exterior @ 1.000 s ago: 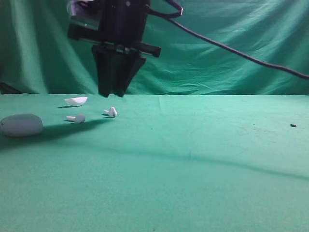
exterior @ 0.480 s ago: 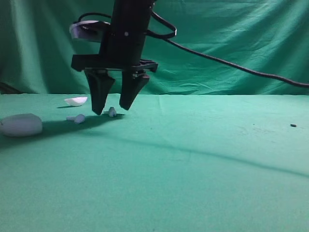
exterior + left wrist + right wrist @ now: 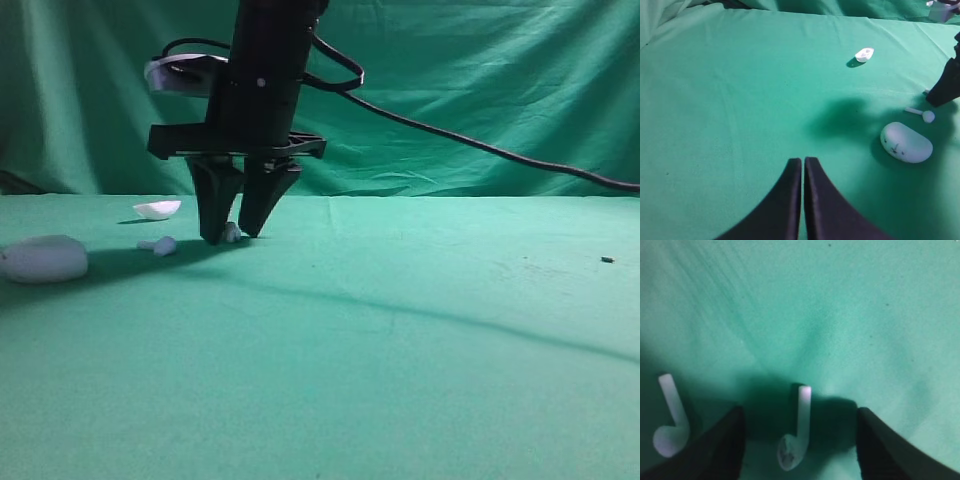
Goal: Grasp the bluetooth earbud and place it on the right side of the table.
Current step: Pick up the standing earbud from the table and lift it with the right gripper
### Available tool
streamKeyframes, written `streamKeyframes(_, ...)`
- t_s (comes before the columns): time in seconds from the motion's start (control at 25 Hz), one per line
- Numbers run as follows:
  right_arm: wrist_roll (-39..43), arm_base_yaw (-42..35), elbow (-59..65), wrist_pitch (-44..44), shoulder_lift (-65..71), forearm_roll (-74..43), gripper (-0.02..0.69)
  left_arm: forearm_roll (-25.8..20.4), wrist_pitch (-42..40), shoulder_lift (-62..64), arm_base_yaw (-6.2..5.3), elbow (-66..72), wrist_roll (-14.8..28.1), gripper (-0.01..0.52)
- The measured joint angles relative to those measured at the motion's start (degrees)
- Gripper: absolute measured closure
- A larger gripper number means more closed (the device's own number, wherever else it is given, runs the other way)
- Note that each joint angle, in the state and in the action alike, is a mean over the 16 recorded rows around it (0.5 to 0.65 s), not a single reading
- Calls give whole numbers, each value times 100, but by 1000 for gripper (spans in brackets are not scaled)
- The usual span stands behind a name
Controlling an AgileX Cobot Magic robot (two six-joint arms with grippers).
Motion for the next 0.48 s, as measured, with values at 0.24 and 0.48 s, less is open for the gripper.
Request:
streamKeyframes(0.24, 3, -3, -22, 99, 8, 10, 449, 0, 0, 0, 0, 0, 0, 514)
streamKeyframes(0.48, 17, -10, -31, 371, -125, 16, 562, 0, 0, 0, 0, 0, 0, 514)
